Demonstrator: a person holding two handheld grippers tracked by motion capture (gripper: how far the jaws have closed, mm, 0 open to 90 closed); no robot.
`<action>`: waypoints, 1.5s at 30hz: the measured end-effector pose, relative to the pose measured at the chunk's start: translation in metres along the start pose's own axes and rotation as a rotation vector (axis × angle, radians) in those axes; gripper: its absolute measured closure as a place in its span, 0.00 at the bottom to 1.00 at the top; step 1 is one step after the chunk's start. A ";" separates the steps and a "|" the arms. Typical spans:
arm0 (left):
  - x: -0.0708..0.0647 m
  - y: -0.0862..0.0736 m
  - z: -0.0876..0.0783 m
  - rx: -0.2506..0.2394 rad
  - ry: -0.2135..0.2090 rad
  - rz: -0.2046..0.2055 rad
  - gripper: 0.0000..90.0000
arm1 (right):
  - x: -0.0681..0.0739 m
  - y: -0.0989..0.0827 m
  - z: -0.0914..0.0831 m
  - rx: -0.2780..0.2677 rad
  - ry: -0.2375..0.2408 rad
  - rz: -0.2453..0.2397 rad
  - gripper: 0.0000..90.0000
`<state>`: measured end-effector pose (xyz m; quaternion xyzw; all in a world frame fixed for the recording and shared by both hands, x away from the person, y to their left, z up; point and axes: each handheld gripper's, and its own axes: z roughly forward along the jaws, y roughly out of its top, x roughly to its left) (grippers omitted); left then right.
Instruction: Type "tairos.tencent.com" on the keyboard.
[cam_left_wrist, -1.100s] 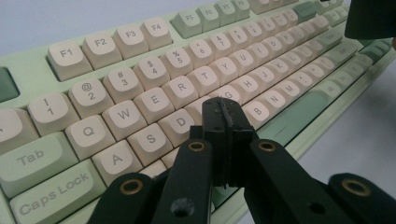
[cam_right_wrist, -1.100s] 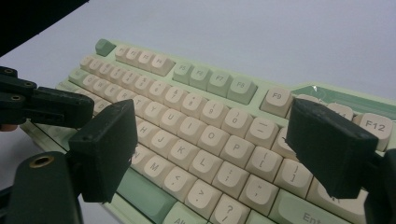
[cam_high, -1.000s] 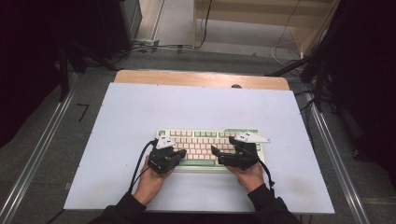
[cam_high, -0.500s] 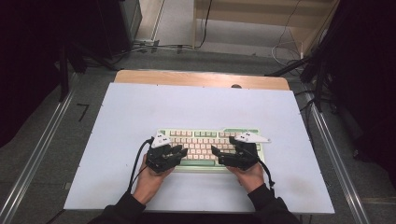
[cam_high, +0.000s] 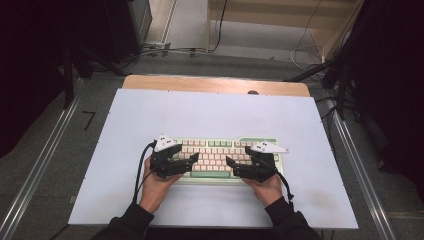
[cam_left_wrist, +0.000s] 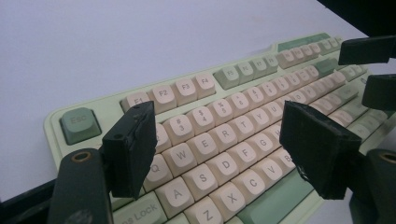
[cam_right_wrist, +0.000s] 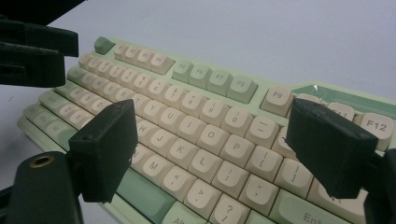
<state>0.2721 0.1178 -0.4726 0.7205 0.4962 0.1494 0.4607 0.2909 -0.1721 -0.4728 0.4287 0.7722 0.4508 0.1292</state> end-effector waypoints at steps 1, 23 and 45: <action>0.001 0.000 0.001 0.000 0.002 -0.001 0.30 | 0.000 0.000 0.000 0.000 0.001 -0.001 0.16; 0.002 0.003 0.019 0.039 -0.040 0.029 1.00 | 0.001 0.000 0.001 0.004 0.002 -0.008 0.16; 0.001 -0.001 0.031 0.128 0.008 0.032 1.00 | 0.002 -0.001 0.003 0.014 0.005 -0.011 0.17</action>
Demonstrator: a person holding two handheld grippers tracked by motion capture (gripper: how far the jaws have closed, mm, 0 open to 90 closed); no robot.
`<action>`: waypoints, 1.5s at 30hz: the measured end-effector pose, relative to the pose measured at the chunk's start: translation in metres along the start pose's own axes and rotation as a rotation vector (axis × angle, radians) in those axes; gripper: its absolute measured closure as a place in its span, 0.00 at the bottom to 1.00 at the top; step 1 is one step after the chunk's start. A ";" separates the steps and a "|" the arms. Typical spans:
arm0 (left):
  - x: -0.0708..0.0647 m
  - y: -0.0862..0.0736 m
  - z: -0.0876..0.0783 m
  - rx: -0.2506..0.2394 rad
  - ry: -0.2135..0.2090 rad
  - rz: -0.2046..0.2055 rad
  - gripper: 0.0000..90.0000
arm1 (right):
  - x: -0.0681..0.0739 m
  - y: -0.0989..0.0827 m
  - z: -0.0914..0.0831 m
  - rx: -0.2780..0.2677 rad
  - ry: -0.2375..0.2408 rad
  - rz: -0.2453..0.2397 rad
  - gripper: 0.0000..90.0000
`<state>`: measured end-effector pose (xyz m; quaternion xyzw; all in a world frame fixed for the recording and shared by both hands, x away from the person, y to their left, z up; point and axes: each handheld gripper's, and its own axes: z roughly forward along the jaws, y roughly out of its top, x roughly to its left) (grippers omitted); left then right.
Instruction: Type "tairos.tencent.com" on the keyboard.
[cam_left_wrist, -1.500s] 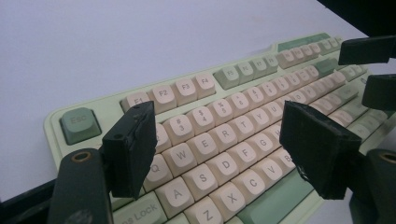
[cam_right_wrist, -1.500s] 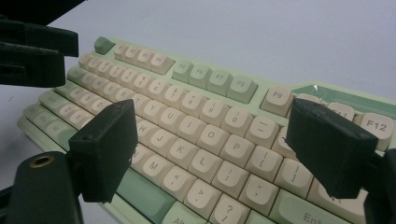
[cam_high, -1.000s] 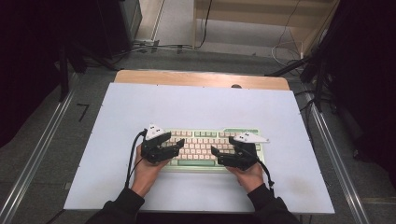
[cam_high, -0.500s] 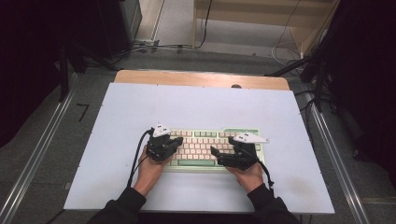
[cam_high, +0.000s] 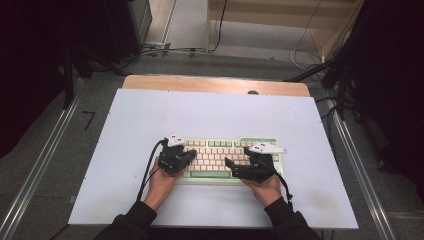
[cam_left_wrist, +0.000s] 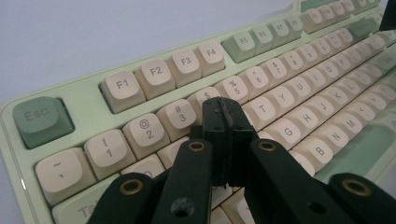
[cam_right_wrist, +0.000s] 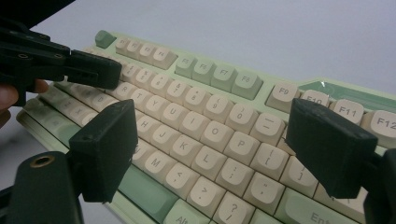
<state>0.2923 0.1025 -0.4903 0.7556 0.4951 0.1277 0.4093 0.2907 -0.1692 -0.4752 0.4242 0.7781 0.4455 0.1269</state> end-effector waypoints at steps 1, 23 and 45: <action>0.000 0.000 -0.001 -0.011 0.002 0.001 0.96 | 0.000 0.000 0.000 0.000 0.000 -0.001 0.17; 0.003 0.001 -0.023 -0.107 0.094 0.004 0.30 | 0.001 0.000 0.001 0.005 0.006 -0.002 0.19; 0.007 0.000 -0.021 -0.097 0.098 -0.010 0.30 | 0.018 -0.006 0.012 0.033 0.071 -0.103 0.95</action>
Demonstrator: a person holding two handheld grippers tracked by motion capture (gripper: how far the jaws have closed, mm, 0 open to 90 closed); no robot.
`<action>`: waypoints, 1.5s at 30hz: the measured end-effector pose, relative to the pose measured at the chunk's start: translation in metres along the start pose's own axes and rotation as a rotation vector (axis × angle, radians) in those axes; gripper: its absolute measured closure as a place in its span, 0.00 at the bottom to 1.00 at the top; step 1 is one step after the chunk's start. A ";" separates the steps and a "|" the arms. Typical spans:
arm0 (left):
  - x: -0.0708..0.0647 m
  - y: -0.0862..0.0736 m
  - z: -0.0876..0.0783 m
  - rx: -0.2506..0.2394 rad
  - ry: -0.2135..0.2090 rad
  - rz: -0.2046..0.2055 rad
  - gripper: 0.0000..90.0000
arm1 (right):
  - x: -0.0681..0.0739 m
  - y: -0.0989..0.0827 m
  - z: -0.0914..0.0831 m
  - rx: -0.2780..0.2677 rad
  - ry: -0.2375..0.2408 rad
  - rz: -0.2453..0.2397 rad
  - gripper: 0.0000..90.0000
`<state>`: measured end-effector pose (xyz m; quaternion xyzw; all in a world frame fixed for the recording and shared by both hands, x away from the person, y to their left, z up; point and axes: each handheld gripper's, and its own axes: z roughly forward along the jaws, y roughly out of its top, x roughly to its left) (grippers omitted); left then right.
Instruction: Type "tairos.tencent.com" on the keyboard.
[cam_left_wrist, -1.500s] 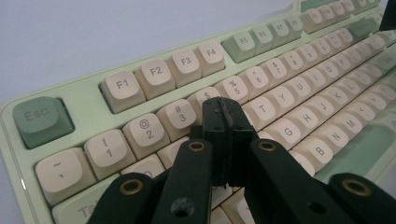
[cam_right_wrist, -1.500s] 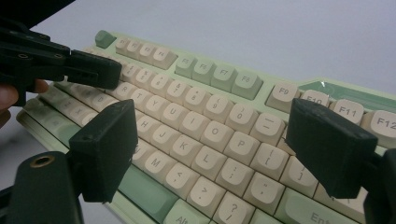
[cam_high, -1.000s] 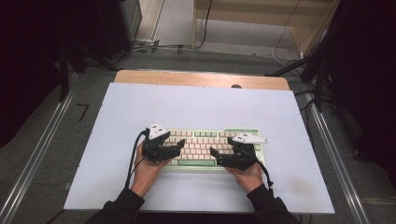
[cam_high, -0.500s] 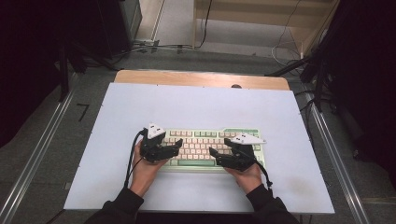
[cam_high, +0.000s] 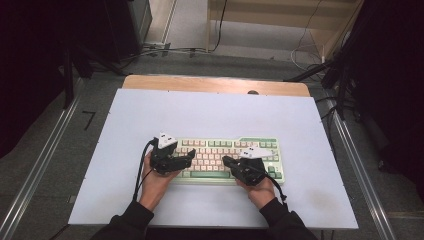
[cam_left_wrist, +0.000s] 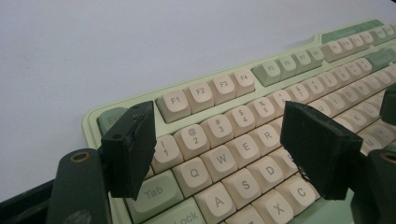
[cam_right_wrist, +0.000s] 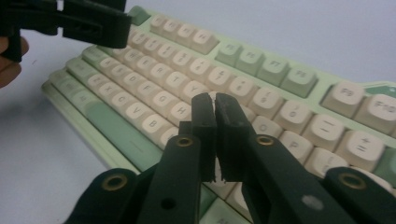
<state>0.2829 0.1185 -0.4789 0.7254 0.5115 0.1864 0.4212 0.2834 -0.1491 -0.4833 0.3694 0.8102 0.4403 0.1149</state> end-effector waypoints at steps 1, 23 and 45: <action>0.000 0.000 0.000 0.000 -0.001 0.000 0.30 | 0.002 0.000 0.001 0.008 0.006 -0.008 0.96; 0.000 0.000 0.001 0.008 -0.008 -0.003 0.30 | 0.016 -0.004 0.018 0.054 0.047 -0.042 0.97; -0.004 -0.001 0.005 0.006 -0.035 -0.001 0.36 | 0.001 0.003 -0.001 -0.036 0.039 0.034 0.53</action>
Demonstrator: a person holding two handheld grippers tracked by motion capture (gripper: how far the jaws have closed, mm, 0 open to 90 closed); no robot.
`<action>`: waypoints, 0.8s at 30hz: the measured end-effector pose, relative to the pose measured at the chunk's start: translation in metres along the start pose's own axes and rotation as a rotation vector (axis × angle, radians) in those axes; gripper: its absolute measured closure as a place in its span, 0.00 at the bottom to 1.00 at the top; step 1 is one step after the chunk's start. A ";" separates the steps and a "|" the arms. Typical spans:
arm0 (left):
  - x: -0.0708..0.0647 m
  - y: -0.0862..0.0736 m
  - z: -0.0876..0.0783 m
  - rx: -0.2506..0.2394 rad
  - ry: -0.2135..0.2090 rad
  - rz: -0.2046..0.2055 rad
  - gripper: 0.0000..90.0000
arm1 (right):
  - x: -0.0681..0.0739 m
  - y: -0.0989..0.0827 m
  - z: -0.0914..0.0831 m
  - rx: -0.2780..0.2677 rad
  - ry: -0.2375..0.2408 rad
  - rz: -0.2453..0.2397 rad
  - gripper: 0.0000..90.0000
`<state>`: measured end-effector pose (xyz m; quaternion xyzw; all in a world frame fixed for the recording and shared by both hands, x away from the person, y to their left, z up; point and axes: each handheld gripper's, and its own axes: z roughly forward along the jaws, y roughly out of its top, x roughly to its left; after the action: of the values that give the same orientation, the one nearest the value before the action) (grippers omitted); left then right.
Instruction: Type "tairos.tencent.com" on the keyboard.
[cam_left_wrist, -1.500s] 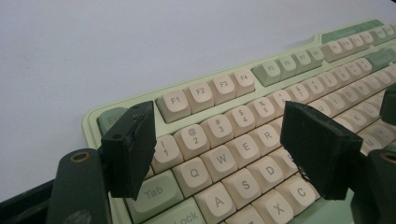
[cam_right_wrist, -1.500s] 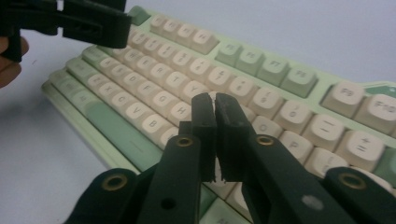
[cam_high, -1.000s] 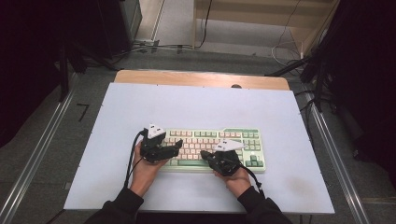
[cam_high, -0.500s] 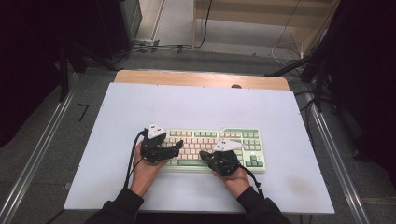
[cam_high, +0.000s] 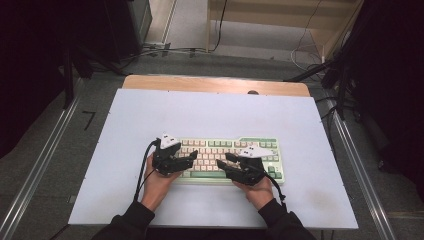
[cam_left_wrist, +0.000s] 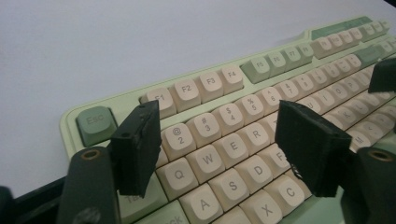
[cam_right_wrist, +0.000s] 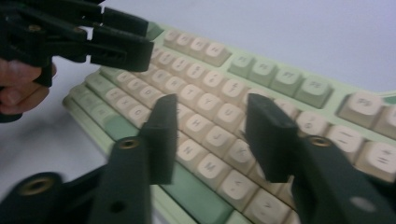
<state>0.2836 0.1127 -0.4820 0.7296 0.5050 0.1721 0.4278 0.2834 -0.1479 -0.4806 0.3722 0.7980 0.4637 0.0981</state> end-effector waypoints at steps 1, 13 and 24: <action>-0.001 0.000 0.000 -0.005 -0.004 0.002 0.39 | -0.001 0.000 -0.002 -0.005 -0.010 0.005 0.48; -0.012 0.005 0.009 0.000 -0.123 0.048 1.00 | -0.013 -0.007 -0.016 -0.005 -0.064 0.029 0.32; -0.020 0.007 0.021 0.037 -0.146 0.081 1.00 | -0.017 -0.013 -0.021 0.011 -0.087 0.034 0.32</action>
<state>0.2933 0.0842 -0.4854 0.7680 0.4454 0.1262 0.4425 0.2776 -0.1776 -0.4827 0.4060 0.7891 0.4444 0.1226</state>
